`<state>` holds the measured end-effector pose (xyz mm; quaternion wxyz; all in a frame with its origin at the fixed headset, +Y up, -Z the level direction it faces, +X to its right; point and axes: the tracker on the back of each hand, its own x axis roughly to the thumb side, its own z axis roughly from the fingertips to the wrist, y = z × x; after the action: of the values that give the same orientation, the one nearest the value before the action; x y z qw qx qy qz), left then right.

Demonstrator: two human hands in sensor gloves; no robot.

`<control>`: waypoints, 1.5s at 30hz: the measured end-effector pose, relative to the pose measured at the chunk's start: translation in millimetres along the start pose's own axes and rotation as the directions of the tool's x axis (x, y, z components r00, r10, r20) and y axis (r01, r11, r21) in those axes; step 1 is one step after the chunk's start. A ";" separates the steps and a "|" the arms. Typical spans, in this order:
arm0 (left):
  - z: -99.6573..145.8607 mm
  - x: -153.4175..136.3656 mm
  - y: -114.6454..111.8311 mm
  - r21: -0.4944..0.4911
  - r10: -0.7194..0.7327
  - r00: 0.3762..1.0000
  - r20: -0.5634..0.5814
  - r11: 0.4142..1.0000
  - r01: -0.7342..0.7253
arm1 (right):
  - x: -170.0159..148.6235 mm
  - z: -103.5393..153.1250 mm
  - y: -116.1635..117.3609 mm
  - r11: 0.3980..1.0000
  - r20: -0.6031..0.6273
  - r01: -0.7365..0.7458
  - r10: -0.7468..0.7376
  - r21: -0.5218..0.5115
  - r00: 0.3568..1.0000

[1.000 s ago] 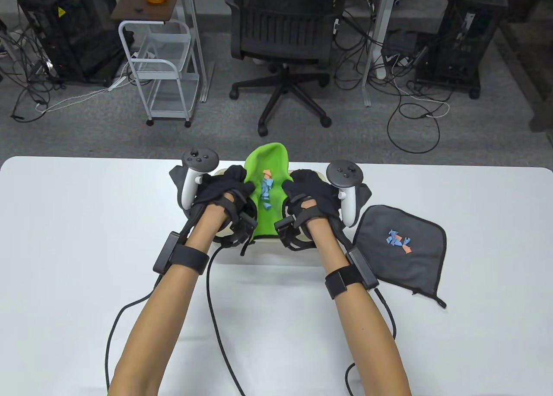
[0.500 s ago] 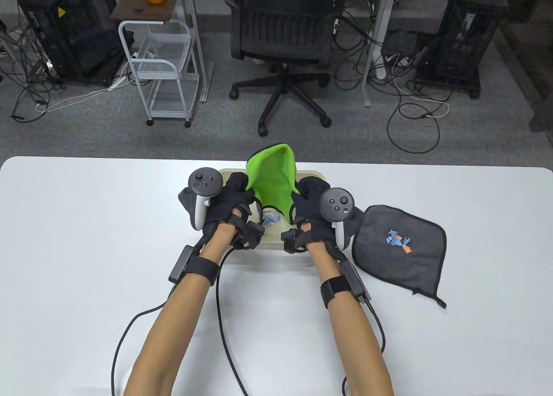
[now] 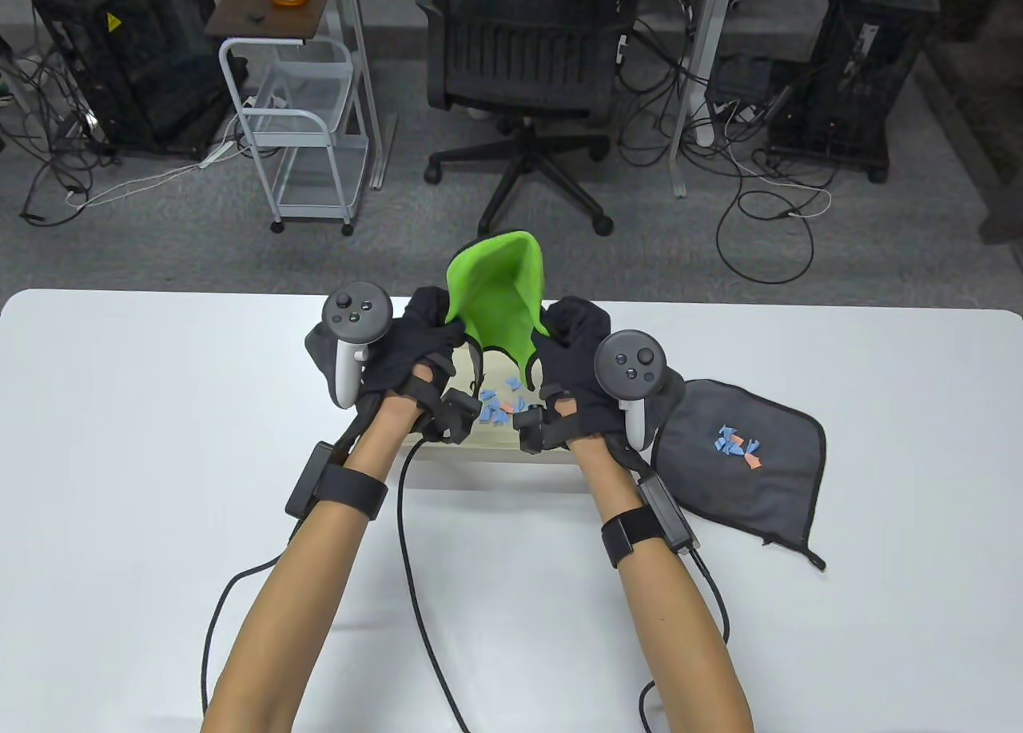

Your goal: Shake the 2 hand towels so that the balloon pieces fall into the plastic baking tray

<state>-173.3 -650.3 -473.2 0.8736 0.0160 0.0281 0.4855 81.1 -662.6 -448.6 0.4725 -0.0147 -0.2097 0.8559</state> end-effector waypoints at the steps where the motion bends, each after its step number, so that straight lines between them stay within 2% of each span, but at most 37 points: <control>1: 2.2 -9.2 -6.1 -0.014 -0.023 1.000 -0.007 1.000 0.022 | -7.8 5.7 3.9 1.000 -0.021 -0.010 0.011 0.021 1.000; 6: 9.0 -42.5 -21.5 -0.071 -0.075 0.996 -0.052 0.995 0.071 | -37.4 23.9 17.8 0.996 -0.060 -0.059 0.063 0.070 0.996; 10: 7.1 -44.7 -19.2 -0.077 -0.029 0.997 -0.076 0.997 0.023 | -43.3 22.6 16.8 0.996 -0.080 -0.047 0.053 0.071 0.995; 13: 2.7 -31.1 -12.2 -0.078 0.036 0.995 -0.088 0.996 -0.043 | -39.6 18.1 9.9 0.998 -0.088 -0.040 0.045 0.057 0.995; 16: -2.0 -11.1 -4.9 -0.082 0.090 0.993 -0.082 0.992 -0.096 | -38.9 15.6 1.7 0.991 -0.126 -0.044 0.059 0.125 0.990; 20: -6.1 16.7 1.9 -0.083 0.124 0.989 -0.074 0.988 -0.130 | -44.8 24.5 -16.9 0.987 -0.104 -0.044 0.061 0.155 0.993; 26: -2.5 49.1 2.7 -0.081 0.081 0.997 -0.019 0.993 -0.082 | -52.8 58.1 -46.4 0.964 -0.054 -0.032 0.047 0.263 0.997; 33: 5.5 52.3 4.4 -0.058 0.032 0.999 -0.002 0.998 -0.032 | -44.0 105.6 -63.9 0.916 0.120 -0.176 0.141 0.360 0.983; 35: 8.2 52.3 10.0 -0.050 0.032 0.999 0.000 0.998 -0.032 | -44.7 116.4 -65.7 0.903 0.158 -0.215 0.167 0.372 0.973; 40: 17.3 52.5 37.3 -0.009 0.025 1.000 -0.003 1.000 -0.025 | -59.7 129.4 -61.6 0.899 0.157 -0.181 0.127 0.400 0.979; 42: 22.5 51.0 56.6 0.027 0.018 1.000 -0.004 0.999 -0.017 | -65.8 131.0 -58.9 0.870 0.169 -0.216 0.155 0.444 0.973; 45: 27.7 46.3 81.9 0.070 -0.004 1.000 -0.009 0.998 0.004 | -67.5 133.3 -58.1 0.863 0.192 -0.246 0.177 0.441 0.965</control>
<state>-216.5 -567.7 -442.6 0.8734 0.0444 0.0489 0.4825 135.2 -736.5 -317.1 0.3491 0.1372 -0.0312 0.9265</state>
